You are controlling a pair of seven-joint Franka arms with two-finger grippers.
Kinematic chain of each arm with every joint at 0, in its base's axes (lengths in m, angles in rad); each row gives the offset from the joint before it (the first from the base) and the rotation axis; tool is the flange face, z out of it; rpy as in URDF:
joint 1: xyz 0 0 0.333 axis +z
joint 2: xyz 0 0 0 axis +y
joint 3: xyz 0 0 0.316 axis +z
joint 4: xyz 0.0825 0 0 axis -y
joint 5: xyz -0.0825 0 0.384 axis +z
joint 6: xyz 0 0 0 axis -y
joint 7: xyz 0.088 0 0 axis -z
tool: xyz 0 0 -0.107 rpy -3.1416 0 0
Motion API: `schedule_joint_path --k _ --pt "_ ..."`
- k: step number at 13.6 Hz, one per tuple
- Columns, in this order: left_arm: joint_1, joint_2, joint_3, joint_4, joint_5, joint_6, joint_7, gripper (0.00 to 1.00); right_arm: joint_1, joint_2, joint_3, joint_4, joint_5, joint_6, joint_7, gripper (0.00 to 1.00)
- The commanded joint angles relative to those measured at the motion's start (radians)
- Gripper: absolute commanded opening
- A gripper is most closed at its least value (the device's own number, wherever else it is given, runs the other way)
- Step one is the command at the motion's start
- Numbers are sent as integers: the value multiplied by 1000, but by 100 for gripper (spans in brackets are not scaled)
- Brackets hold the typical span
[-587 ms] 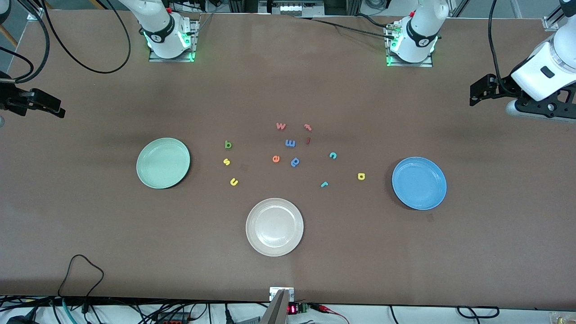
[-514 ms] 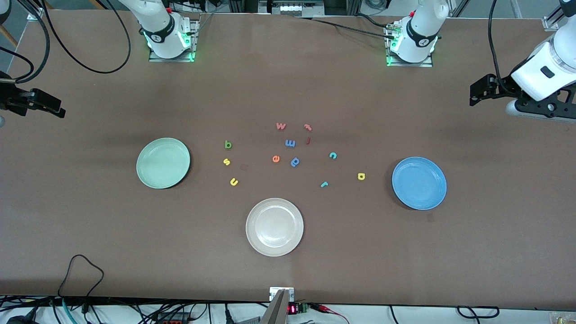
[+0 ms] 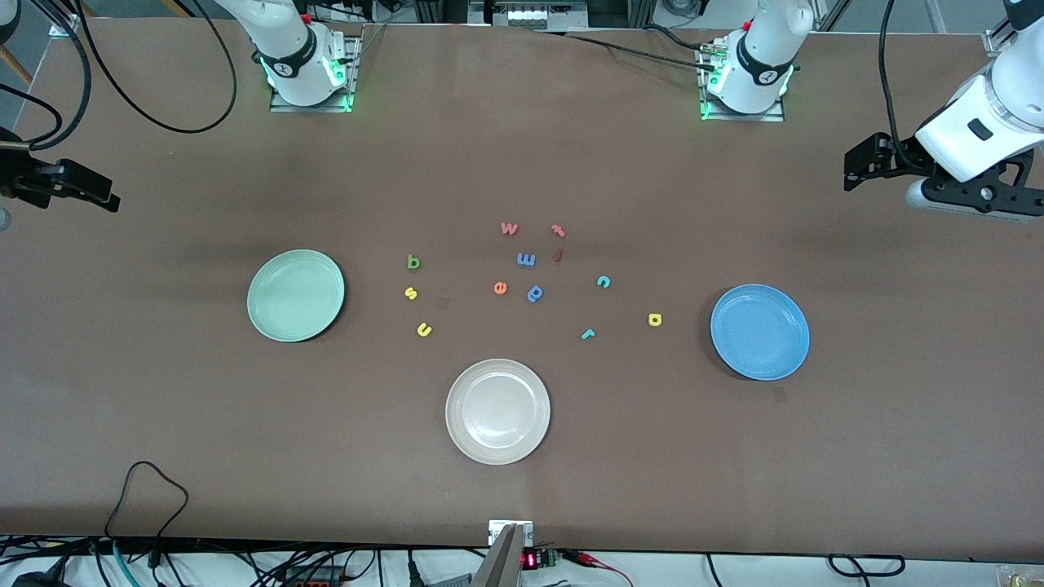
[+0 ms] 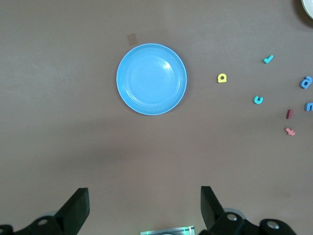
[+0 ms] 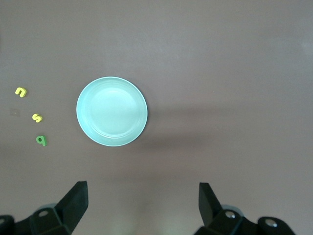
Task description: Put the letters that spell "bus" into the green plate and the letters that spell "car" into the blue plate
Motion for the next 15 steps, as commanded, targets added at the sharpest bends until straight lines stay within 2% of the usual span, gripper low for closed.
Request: schedule_joint_path --k 1,4,7,11,13,15 --pt "-4 39 -2 19 0 -12 3 100 12 34 11 -15 2 7 19 100" --pt "-14 66 -7 40 7 1 -1 100 67 156 11 17 14 50 21 100" --pt "-36 114 -17 63 9 10 1 100 165 265 11 19 31 177 22 100" --pt "-86 271 -25 68 0 210 16 100 322 402 11 17 37 301 214 100" --pt "-141 328 -30 75 9 255 3 100 359 446 11 17 43 355 228 100" --pt "-180 403 -30 117 10 292 2 100 386 505 12 19 93 406 217 100"
